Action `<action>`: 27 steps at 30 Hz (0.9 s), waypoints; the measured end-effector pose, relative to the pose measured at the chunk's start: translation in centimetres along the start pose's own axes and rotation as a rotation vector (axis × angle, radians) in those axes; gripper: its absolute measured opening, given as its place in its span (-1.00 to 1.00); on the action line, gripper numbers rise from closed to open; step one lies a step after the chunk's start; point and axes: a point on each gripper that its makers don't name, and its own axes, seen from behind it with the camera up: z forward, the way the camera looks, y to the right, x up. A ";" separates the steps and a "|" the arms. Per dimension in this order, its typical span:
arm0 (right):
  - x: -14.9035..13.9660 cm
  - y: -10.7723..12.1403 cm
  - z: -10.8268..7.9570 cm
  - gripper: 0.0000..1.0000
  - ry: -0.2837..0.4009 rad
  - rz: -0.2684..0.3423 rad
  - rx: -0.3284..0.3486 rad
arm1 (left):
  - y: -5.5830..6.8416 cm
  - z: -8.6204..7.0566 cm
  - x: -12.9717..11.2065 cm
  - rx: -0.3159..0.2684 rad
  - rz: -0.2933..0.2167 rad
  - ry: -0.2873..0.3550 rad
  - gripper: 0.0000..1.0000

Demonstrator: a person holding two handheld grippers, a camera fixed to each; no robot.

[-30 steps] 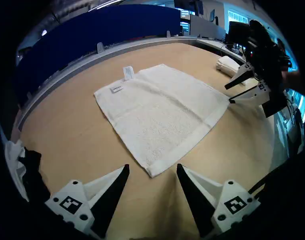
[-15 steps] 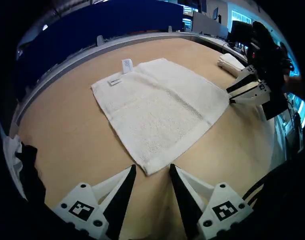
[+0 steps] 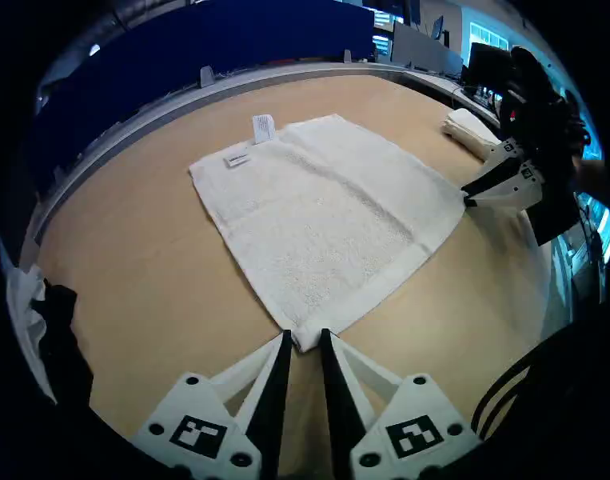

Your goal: Fold towel

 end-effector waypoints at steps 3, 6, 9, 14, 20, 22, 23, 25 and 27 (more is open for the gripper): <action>0.2 0.1 -0.1 -0.64 0.003 -0.003 -0.006 | -0.1 -0.1 -0.1 0.004 -0.007 -0.001 -0.71; 0.5 0.1 -0.3 -0.65 0.010 -0.007 -0.012 | 0.2 -0.4 -0.1 0.002 -0.010 -0.003 -0.74; 0.6 0.4 -0.4 -0.65 0.013 -0.004 -0.020 | 0.6 -0.7 0.0 -0.009 -0.019 0.001 -0.75; 1.2 0.7 -0.8 -0.65 0.027 0.012 -0.017 | 0.7 -1.2 0.4 -0.011 -0.032 0.015 -0.76; 2.2 0.8 -1.7 -0.65 0.048 0.008 -0.023 | 0.7 -2.2 1.5 -0.006 -0.047 0.040 -0.76; 2.6 0.8 -2.1 -0.65 0.054 0.003 -0.023 | 0.5 -2.7 1.9 0.000 -0.055 0.049 -0.76; 2.8 0.7 -2.4 -0.65 0.057 0.000 -0.022 | 0.5 -3.0 2.1 0.003 -0.059 0.053 -0.76; 3.3 0.6 -2.9 -0.65 0.065 -0.005 -0.023 | 0.4 -3.6 2.5 0.007 -0.069 0.061 -0.76; 3.8 0.6 -3.4 -0.65 0.072 -0.010 -0.026 | 0.3 -4.2 2.8 0.010 -0.080 0.069 -0.76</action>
